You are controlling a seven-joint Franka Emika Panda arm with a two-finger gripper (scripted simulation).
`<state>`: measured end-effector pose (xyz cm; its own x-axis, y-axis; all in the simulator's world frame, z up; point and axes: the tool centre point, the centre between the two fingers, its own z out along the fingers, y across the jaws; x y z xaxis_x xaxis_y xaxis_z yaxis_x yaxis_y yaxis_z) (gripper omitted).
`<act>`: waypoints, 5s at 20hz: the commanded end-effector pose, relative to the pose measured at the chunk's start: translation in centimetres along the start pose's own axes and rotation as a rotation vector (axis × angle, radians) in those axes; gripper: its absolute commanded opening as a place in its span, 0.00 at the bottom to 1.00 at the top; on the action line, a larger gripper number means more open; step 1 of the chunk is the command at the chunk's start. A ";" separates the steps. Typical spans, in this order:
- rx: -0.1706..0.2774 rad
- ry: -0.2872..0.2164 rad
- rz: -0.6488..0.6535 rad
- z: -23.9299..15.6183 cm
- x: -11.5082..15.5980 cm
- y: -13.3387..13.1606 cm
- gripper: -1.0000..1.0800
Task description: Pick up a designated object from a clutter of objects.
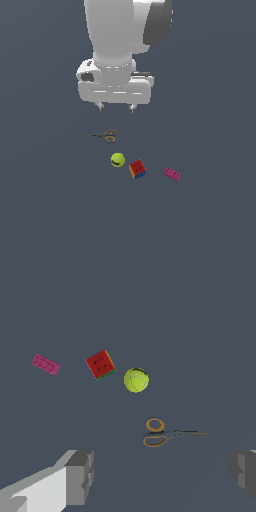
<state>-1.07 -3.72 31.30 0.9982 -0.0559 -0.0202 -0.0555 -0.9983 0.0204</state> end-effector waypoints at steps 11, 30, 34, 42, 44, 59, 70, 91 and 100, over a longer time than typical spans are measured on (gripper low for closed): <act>-0.007 0.006 -0.146 6.3 4.2 -2.4 0.96; 0.012 0.023 -0.442 21.2 9.3 -8.4 0.96; 0.015 0.024 -0.461 22.4 9.5 -8.8 0.96; 0.015 0.023 -0.463 23.1 9.4 -8.9 0.96; 0.015 0.023 -0.464 23.9 9.4 -8.9 0.96; 0.015 0.024 -0.465 27.6 9.6 -9.0 0.00; 0.015 0.024 -0.465 27.3 9.4 -8.7 0.00; 0.015 0.024 -0.465 16.4 3.2 -1.4 0.00; 0.017 0.025 -0.465 9.0 -0.8 3.3 0.00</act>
<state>-1.51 -6.40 20.96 0.9174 0.3981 -0.0014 0.3981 -0.9174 -0.0019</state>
